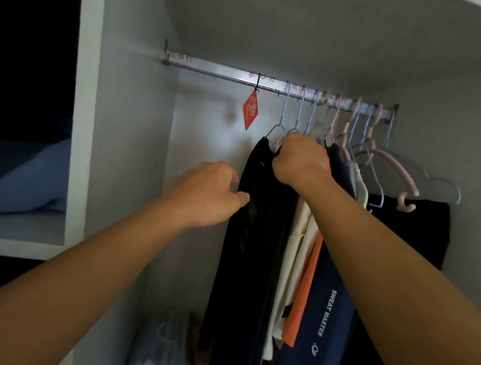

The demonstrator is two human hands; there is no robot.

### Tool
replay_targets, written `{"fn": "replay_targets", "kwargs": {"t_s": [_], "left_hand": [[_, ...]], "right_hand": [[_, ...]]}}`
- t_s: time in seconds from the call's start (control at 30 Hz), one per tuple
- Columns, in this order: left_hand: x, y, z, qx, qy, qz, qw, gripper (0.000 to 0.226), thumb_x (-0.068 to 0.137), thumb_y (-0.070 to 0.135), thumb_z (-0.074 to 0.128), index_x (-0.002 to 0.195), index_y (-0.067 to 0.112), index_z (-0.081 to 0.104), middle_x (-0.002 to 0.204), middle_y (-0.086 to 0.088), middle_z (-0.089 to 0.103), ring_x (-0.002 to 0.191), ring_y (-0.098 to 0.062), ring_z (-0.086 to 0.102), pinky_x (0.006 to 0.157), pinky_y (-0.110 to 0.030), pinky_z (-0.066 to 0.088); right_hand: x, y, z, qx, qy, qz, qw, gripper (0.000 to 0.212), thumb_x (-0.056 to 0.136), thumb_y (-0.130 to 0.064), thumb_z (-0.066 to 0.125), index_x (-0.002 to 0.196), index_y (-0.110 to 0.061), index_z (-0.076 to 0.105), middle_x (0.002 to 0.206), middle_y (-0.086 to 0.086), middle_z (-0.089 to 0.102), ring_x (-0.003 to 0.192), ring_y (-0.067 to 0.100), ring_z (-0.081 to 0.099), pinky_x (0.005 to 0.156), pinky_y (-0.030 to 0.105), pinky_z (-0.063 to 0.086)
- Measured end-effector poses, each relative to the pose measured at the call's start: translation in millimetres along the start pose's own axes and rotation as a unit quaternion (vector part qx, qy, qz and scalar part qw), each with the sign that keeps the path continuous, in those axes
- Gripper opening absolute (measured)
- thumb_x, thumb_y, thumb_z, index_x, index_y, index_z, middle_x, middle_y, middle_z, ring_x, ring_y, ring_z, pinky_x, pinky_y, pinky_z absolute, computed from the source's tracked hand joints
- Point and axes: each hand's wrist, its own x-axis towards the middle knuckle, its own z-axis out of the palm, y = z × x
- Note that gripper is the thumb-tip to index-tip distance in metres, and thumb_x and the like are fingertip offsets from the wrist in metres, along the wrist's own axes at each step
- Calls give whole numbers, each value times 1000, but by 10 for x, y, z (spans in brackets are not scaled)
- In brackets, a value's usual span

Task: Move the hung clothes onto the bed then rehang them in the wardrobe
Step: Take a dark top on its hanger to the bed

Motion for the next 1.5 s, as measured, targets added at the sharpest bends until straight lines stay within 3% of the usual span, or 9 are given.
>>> {"fn": "replay_targets", "kwargs": {"t_s": [0.2,0.37,0.7,0.93,1.03,1.13,1.27,1.33,1.5], "left_hand": [[15,-6,-57,-20,15,17,1000,38,90,43,62,118,17,63,94,0,63,98,-27,62,90,-41,51],[-12,64,-88,-6,20,45,999,48,91,47,60,131,20,55,101,2,57,105,-27,60,92,-38,49],[2,139,4,-21,40,45,998,56,94,39,59,145,24,42,132,-5,59,118,-28,57,92,-35,43],[25,261,181,-37,30,47,998,65,95,36,57,151,20,29,142,-9,51,125,-32,52,96,-38,43],[13,316,283,-55,29,53,997,66,97,35,54,154,23,23,149,-10,44,132,-33,46,104,-41,41],[-16,361,338,-79,42,65,994,67,100,32,49,156,26,13,161,-9,21,144,-32,29,114,-47,31],[-108,438,297,-107,89,69,988,66,104,25,42,157,19,3,164,-8,-5,151,-28,3,120,-47,16],[-172,425,275,-125,123,64,982,65,105,25,38,157,17,-1,163,-5,-16,151,-25,-8,120,-46,10],[-354,360,336,-177,108,85,974,59,107,28,30,157,15,2,164,-3,-13,151,-22,-7,120,-45,8]], "right_hand": [[40,11,-132,28,62,-12,998,8,93,-9,55,96,-3,52,109,21,58,95,37,58,69,37,43],[37,29,-328,29,95,-11,995,35,91,-8,57,65,-9,33,86,14,49,86,34,57,69,36,45],[-314,502,-395,71,137,-45,987,45,91,3,50,53,-9,30,53,4,35,47,16,34,46,26,26],[-721,1010,-393,44,163,-69,983,45,97,-2,48,58,-14,31,58,3,41,49,15,36,44,18,19],[-920,1225,-442,33,201,-76,976,33,102,-13,48,69,-5,46,67,7,47,53,23,40,48,27,19],[-1152,1402,-515,22,227,-78,971,29,103,-18,48,82,0,59,68,17,60,62,39,54,56,33,22],[-1544,1579,-672,32,238,-60,969,33,103,-20,48,70,-13,46,54,-1,44,52,33,47,48,31,27],[-1758,1609,-776,18,248,-59,967,35,103,-20,47,68,-16,41,52,-4,38,53,40,48,52,34,30],[-2335,1601,-1072,-1,255,-47,966,38,101,-31,40,69,-12,43,51,-6,36,50,34,44,53,35,30]]}}
